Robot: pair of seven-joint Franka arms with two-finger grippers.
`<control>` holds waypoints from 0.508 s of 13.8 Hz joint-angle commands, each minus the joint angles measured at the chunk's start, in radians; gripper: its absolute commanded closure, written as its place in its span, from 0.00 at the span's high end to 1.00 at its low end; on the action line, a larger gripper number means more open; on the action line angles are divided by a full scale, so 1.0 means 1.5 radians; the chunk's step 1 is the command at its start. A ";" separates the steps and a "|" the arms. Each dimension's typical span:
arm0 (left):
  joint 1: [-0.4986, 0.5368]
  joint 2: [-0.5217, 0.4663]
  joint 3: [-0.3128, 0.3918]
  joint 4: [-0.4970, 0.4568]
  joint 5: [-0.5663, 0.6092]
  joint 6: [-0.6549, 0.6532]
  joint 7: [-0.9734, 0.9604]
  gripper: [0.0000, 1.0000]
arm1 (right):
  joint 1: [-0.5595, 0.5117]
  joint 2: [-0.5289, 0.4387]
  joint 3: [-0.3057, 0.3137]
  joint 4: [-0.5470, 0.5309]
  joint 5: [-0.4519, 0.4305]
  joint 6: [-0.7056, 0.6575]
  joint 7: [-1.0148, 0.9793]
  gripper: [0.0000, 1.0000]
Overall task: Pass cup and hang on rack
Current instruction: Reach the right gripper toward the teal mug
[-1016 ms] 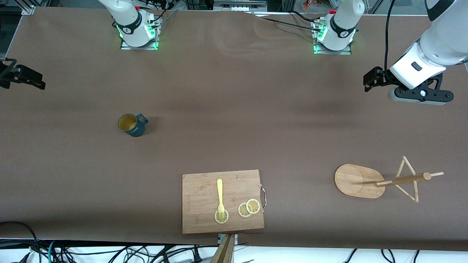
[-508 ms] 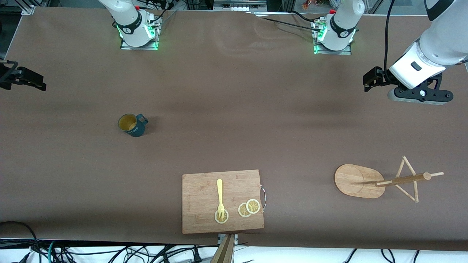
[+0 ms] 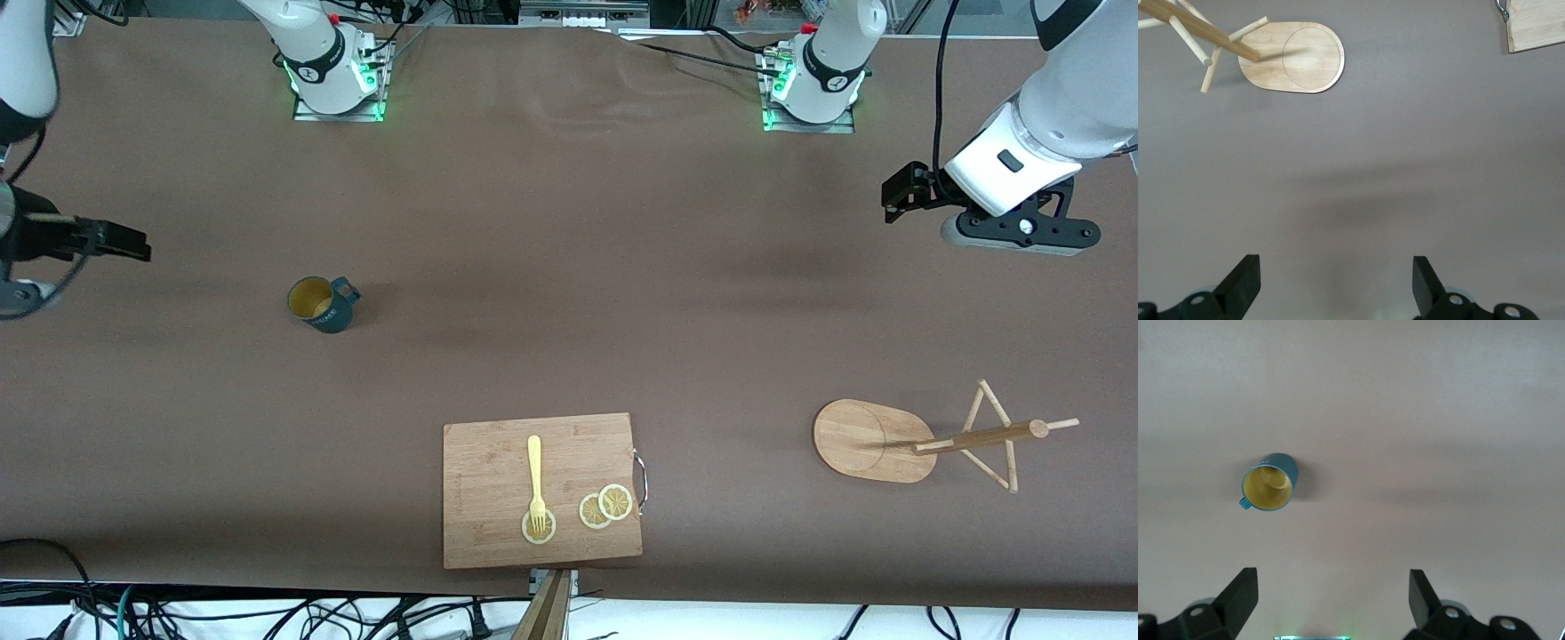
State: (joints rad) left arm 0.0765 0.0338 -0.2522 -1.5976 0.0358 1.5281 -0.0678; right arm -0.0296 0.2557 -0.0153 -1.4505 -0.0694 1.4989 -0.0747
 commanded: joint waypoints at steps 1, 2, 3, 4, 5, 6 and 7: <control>0.001 0.005 -0.005 0.019 0.007 -0.013 -0.003 1.00 | 0.003 0.048 0.007 0.014 0.012 0.017 0.007 1.00; 0.001 0.005 -0.005 0.019 0.007 -0.013 -0.003 1.00 | 0.004 0.067 0.008 0.014 0.016 0.025 0.006 1.00; 0.001 0.005 -0.005 0.019 0.007 -0.013 -0.003 1.00 | 0.010 0.086 0.008 0.013 0.024 0.041 0.004 1.00; 0.000 0.005 -0.005 0.019 0.007 -0.013 -0.003 1.00 | 0.018 0.106 0.008 0.005 0.024 0.060 0.001 1.00; 0.000 0.005 -0.005 0.019 0.007 -0.013 -0.003 1.00 | 0.027 0.115 0.008 -0.015 0.025 0.087 0.001 1.00; -0.001 0.005 -0.005 0.019 0.007 -0.013 -0.003 1.00 | 0.034 0.115 0.008 -0.045 0.025 0.123 0.002 1.00; -0.001 0.005 -0.005 0.019 0.007 -0.013 -0.003 1.00 | 0.040 0.115 0.008 -0.078 0.026 0.163 0.002 1.00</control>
State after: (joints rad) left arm 0.0757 0.0338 -0.2528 -1.5974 0.0358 1.5281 -0.0678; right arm 0.0122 0.4391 -0.0023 -1.4872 -0.0442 1.6624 -0.0750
